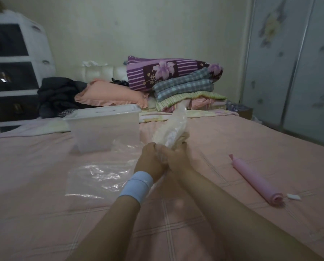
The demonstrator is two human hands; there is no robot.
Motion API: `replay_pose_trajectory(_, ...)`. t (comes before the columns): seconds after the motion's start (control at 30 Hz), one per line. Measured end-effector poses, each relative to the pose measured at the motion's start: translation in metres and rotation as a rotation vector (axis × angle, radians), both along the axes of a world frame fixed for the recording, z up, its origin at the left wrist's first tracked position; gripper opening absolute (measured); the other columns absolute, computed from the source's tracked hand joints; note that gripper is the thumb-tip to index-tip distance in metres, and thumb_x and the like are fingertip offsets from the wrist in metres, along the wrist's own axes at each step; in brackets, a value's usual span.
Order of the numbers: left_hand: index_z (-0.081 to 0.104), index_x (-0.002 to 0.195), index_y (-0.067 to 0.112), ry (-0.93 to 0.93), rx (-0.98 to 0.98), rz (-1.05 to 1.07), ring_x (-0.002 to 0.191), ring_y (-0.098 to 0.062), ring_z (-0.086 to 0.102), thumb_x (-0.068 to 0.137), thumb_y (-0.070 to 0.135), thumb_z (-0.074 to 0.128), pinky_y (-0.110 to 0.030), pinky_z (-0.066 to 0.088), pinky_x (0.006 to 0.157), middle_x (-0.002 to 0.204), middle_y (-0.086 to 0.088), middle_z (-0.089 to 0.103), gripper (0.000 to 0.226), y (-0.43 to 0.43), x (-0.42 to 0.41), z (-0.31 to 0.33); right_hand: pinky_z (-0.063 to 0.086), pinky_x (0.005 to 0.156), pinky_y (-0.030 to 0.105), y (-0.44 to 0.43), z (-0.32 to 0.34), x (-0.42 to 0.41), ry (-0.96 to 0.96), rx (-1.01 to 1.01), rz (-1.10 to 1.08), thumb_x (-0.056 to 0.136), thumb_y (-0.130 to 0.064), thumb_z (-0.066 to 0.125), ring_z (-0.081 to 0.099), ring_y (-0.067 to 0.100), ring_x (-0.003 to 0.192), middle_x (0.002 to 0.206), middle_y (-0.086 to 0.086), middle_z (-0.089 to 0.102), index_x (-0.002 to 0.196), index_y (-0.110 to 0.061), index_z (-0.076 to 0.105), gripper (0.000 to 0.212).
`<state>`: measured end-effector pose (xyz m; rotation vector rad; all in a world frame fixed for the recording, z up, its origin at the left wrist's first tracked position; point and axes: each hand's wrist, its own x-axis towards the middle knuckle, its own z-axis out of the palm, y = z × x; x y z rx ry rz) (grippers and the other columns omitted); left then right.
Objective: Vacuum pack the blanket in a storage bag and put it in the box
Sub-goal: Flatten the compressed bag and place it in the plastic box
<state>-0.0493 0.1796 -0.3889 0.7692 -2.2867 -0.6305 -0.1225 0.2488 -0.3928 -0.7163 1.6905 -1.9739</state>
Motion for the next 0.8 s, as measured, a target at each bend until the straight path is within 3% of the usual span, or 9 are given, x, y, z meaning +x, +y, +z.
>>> replay_pose_trajectory(0.07, 0.061, 0.093, 0.009, 0.063, 0.122, -0.177, 0.076, -0.01, 0.065, 0.063, 0.012, 0.072, -0.032, 0.058, 0.066, 0.089, -0.002, 0.065, 0.032, 0.003, 0.011, -0.003, 0.052, 0.088, 0.033, -0.004, 0.002, 0.01, 0.073, 0.052, -0.17, 0.062, -0.04, 0.087, 0.063, 0.026, 0.103, 0.12, 0.003, 0.058, 0.138, -0.011, 0.037, 0.095)
replay_pose_trajectory(0.13, 0.054, 0.127, 0.019, 0.05, 0.323, -0.347, 0.112, -0.007, 0.058, 0.061, 0.029, 0.08, -0.032, 0.054, 0.091, 0.125, 0.002, 0.056, 0.072, 0.003, 0.028, -0.003, 0.043, 0.083, 0.026, -0.005, 0.001, 0.009, 0.187, 0.128, -0.365, 0.073, -0.03, 0.082, 0.061, 0.027, 0.107, 0.12, 0.005, 0.058, 0.139, -0.01, 0.039, 0.081)
replay_pose_trajectory(0.2, 0.042, 0.144, 0.027, -0.066, 0.331, -0.317, 0.138, -0.017, 0.035, 0.07, 0.036, 0.069, -0.042, 0.037, 0.111, 0.15, 0.003, 0.033, 0.079, -0.001, 0.042, -0.003, 0.038, 0.08, 0.024, -0.002, 0.0, 0.005, 0.268, 0.167, -0.427, 0.08, -0.024, 0.076, 0.062, 0.031, 0.111, 0.124, 0.01, 0.062, 0.138, -0.01, 0.041, 0.07)
replay_pose_trajectory(0.33, 0.042, 0.141, 0.028, -0.866, -0.042, 0.172, 0.137, -0.032, 0.03, 0.088, 0.041, 0.047, -0.049, 0.031, 0.11, 0.15, -0.005, 0.028, 0.055, -0.027, 0.082, -0.001, 0.042, 0.078, 0.031, -0.013, 0.002, 0.01, 0.405, 0.251, -0.486, 0.083, -0.023, 0.071, 0.063, 0.036, 0.108, 0.121, 0.013, 0.066, 0.145, -0.01, 0.034, 0.073)
replay_pose_trajectory(0.4, 0.037, 0.147, 0.019, -1.116, 0.001, 0.068, 0.139, -0.035, 0.031, 0.098, 0.044, 0.036, -0.045, 0.027, 0.114, 0.155, -0.012, 0.028, 0.054, -0.029, 0.1, -0.012, 0.049, 0.084, 0.037, -0.018, 0.001, 0.016, 0.455, 0.271, -0.529, 0.084, -0.025, 0.07, 0.063, 0.037, 0.109, 0.121, 0.014, 0.066, 0.149, -0.007, 0.029, 0.079)
replay_pose_trajectory(0.5, 0.028, 0.15, 0.016, -1.097, -0.022, -0.095, 0.144, -0.036, 0.021, 0.105, 0.025, 0.029, -0.053, 0.019, 0.114, 0.162, -0.006, 0.013, 0.046, -0.036, 0.114, -0.035, 0.051, 0.086, 0.045, -0.023, -0.002, 0.032, 0.602, 0.288, -0.571, 0.084, -0.027, 0.071, 0.063, 0.038, 0.106, 0.118, 0.016, 0.065, 0.15, -0.008, 0.029, 0.08)
replay_pose_trajectory(0.57, 0.019, 0.154, 0.027, -0.972, 0.055, -0.042, 0.148, -0.032, 0.01, 0.105, 0.029, 0.027, -0.06, 0.008, 0.116, 0.163, 0.001, 0.006, 0.05, -0.041, 0.115, -0.05, 0.049, 0.088, 0.048, -0.026, -0.007, 0.045, 0.777, 0.335, -0.564, 0.078, -0.023, 0.076, 0.06, 0.039, 0.108, 0.121, 0.017, 0.06, 0.15, -0.008, 0.031, 0.086)
replay_pose_trajectory(0.67, 0.025, 0.149, 0.031, -0.708, 0.15, -0.008, 0.148, -0.026, 0.017, 0.098, 0.026, 0.038, -0.049, -0.001, 0.119, 0.159, -0.006, 0.024, 0.052, -0.042, 0.115, -0.058, 0.049, 0.083, 0.046, -0.031, -0.02, 0.067, 1.057, 0.422, -0.524, 0.072, -0.017, 0.08, 0.057, 0.035, 0.105, 0.128, 0.017, 0.05, 0.151, -0.008, 0.033, 0.092)
replay_pose_trajectory(0.8, 0.049, 0.125, 0.033, -0.64, -0.231, 0.334, 0.129, -0.024, 0.035, 0.072, 0.063, 0.065, -0.046, 0.028, 0.106, 0.135, 0.002, 0.043, 0.063, -0.044, 0.126, -0.054, 0.05, 0.069, 0.043, -0.04, -0.035, 0.076, 1.243, 0.497, -0.484, 0.065, -0.01, 0.079, 0.059, 0.034, 0.089, 0.117, 0.017, 0.053, 0.143, -0.01, 0.043, 0.086)
